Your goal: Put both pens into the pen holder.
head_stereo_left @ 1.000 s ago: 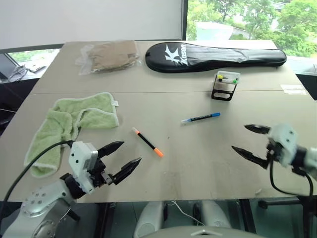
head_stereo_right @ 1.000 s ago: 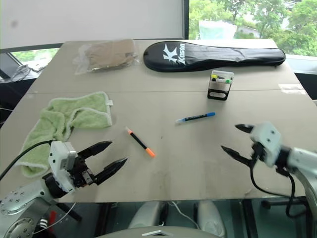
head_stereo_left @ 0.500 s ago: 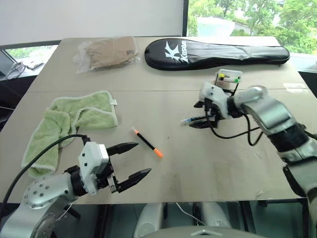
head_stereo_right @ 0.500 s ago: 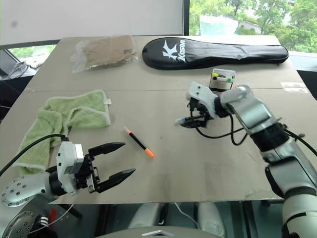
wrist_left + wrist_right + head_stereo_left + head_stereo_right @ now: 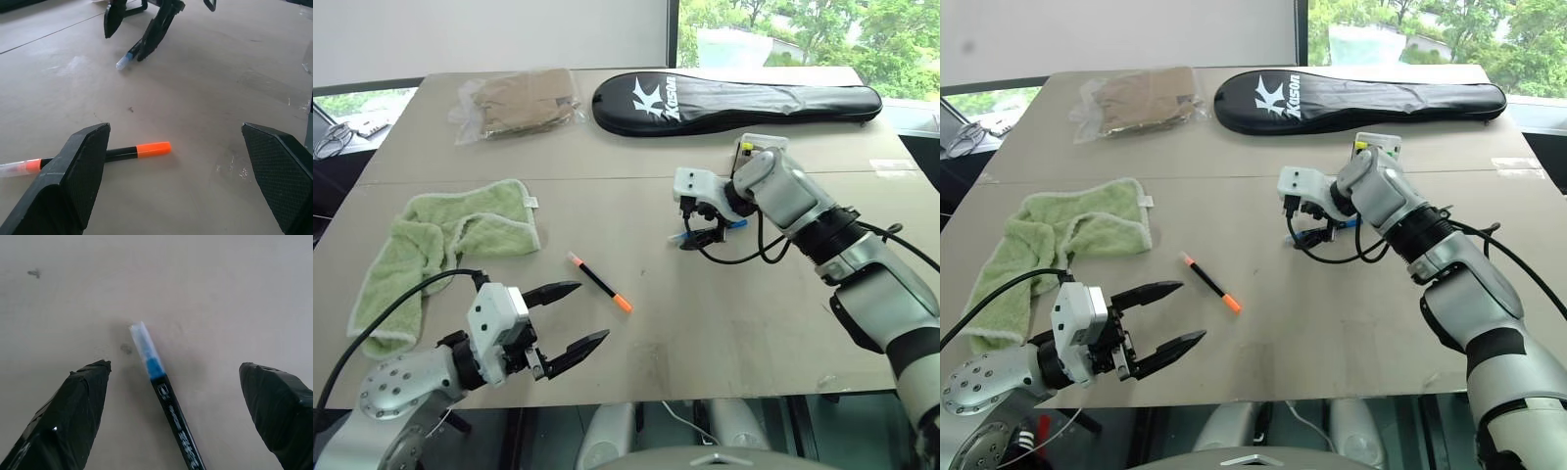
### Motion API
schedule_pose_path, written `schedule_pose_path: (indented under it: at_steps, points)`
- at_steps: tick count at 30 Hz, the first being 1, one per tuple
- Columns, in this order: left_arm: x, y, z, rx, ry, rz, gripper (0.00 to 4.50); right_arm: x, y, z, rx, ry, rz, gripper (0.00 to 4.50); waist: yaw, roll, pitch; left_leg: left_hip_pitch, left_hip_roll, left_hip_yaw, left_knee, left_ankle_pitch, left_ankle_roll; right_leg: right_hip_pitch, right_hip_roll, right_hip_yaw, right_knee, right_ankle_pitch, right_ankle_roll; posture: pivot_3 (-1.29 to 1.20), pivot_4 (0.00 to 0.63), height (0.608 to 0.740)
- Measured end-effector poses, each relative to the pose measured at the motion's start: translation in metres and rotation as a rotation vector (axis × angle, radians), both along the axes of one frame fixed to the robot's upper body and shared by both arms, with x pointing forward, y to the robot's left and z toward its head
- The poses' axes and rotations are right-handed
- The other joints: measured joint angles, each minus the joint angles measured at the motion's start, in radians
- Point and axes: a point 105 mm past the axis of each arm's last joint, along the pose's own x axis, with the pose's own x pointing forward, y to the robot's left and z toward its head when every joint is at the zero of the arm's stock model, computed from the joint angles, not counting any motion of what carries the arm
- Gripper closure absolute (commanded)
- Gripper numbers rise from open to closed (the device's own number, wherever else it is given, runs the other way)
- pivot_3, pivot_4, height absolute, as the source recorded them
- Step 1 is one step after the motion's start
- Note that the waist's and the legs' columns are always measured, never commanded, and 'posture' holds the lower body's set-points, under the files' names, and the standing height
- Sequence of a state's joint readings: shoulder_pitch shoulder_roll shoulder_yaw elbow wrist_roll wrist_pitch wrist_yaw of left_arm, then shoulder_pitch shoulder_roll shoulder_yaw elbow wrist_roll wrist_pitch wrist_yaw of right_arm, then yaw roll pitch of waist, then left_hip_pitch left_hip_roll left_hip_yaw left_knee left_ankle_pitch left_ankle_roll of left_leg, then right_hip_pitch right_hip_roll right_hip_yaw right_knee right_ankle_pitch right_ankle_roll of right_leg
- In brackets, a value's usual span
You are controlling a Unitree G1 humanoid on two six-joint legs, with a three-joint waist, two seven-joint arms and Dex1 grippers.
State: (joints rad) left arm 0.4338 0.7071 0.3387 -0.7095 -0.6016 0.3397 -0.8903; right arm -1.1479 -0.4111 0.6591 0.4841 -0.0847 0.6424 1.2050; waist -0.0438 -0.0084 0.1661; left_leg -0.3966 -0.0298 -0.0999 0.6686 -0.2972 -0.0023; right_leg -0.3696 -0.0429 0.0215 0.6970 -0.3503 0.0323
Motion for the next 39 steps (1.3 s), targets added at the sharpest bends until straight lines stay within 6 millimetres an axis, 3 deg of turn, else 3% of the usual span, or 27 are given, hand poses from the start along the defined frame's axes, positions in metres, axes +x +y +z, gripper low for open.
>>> schedule_pose_path:
  at_steps: [4,8,10,15,19,21,24,26,28,30,31,39]
  points:
    - [0.001,-0.002,0.000,0.004,-0.009,-0.005,0.00,0.002,0.001,-0.005,-0.040,-0.042,0.052,1.95,0.001,0.000,-0.001,0.000,0.000,0.000,0.000,0.000,0.000,0.000,0.000,0.000,0.000,0.000,0.000,0.00,0.150,0.740]
    - [0.001,-0.005,-0.001,-0.007,-0.010,-0.014,0.00,0.004,-0.003,-0.007,-0.078,-0.084,0.092,3.77,0.002,0.000,-0.001,0.005,0.000,-0.001,0.001,0.001,-0.001,0.005,0.000,-0.001,0.002,0.000,0.000,0.00,0.150,0.740]
    - [0.000,-0.005,-0.001,-0.013,-0.010,-0.017,0.00,0.006,-0.009,-0.007,-0.094,-0.099,0.099,4.47,0.007,0.000,-0.001,0.006,0.000,-0.002,0.002,0.001,-0.001,0.006,0.000,-0.002,0.001,0.000,0.000,0.00,0.150,0.740]
    - [0.005,-0.010,0.007,-0.032,-0.042,-0.041,0.00,0.008,-0.017,-0.004,-0.087,-0.120,0.087,4.47,0.012,0.000,-0.001,0.006,-0.001,-0.004,0.002,0.001,-0.001,0.007,-0.001,-0.004,0.001,0.000,0.000,0.00,0.150,0.740]
    - [0.011,-0.011,0.015,-0.063,-0.062,-0.036,0.00,0.005,-0.034,0.007,0.083,-0.068,-0.022,4.47,0.014,0.001,-0.001,0.002,-0.001,-0.005,0.002,0.001,-0.001,0.006,-0.001,-0.005,0.000,0.000,0.000,0.00,0.150,0.740]
    - [0.018,-0.013,0.023,-0.115,-0.079,-0.017,0.00,0.001,-0.034,0.035,0.292,-0.060,-0.066,4.47,0.009,0.001,-0.001,0.001,-0.001,-0.005,0.002,0.001,-0.001,0.005,-0.001,-0.005,0.000,0.000,0.000,0.00,0.150,0.740]
    - [0.031,-0.017,0.041,-0.218,-0.132,0.020,0.00,-0.006,-0.035,0.096,0.648,-0.149,-0.081,4.47,0.001,0.001,-0.001,0.001,-0.001,-0.005,0.002,0.001,-0.001,0.005,0.000,-0.005,0.001,0.000,0.000,0.00,0.150,0.740]
    - [0.039,-0.020,0.052,-0.275,-0.162,0.040,0.00,-0.008,-0.042,0.135,0.942,-0.185,-0.143,4.47,-0.001,0.000,-0.001,0.001,0.000,-0.004,0.002,0.001,-0.001,0.006,0.000,-0.005,0.002,0.000,0.000,0.00,0.150,0.740]
    - [0.045,-0.027,0.061,-0.302,-0.181,0.022,0.00,-0.010,-0.053,0.160,1.177,-0.257,-0.219,4.47,0.001,0.000,-0.001,0.002,0.000,-0.004,0.003,0.001,-0.001,0.007,0.001,-0.006,0.002,0.000,0.000,0.00,0.150,0.740]
    - [0.048,-0.031,0.067,-0.323,-0.188,0.006,0.00,-0.008,-0.063,0.164,1.281,-0.316,-0.297,4.47,0.000,0.000,-0.001,0.002,-0.001,-0.003,0.003,0.001,-0.001,0.007,0.000,-0.005,0.002,0.000,0.000,0.00,0.150,0.740]
    - [0.051,-0.036,0.070,-0.333,-0.193,-0.007,0.00,-0.004,-0.072,0.156,1.312,-0.372,-0.377,4.47,0.000,0.000,-0.001,0.002,-0.001,-0.003,0.003,0.001,-0.001,0.006,0.000,-0.005,0.002,0.000,0.000,0.00,0.150,0.740]
    - [0.057,-0.045,0.074,-0.325,-0.197,-0.115,0.00,0.020,-0.083,0.141,1.231,-0.822,-0.468,4.47,-0.032,0.001,-0.001,0.006,0.000,0.004,0.003,0.001,-0.001,0.005,0.003,-0.001,0.006,0.000,0.000,0.00,0.150,0.740]
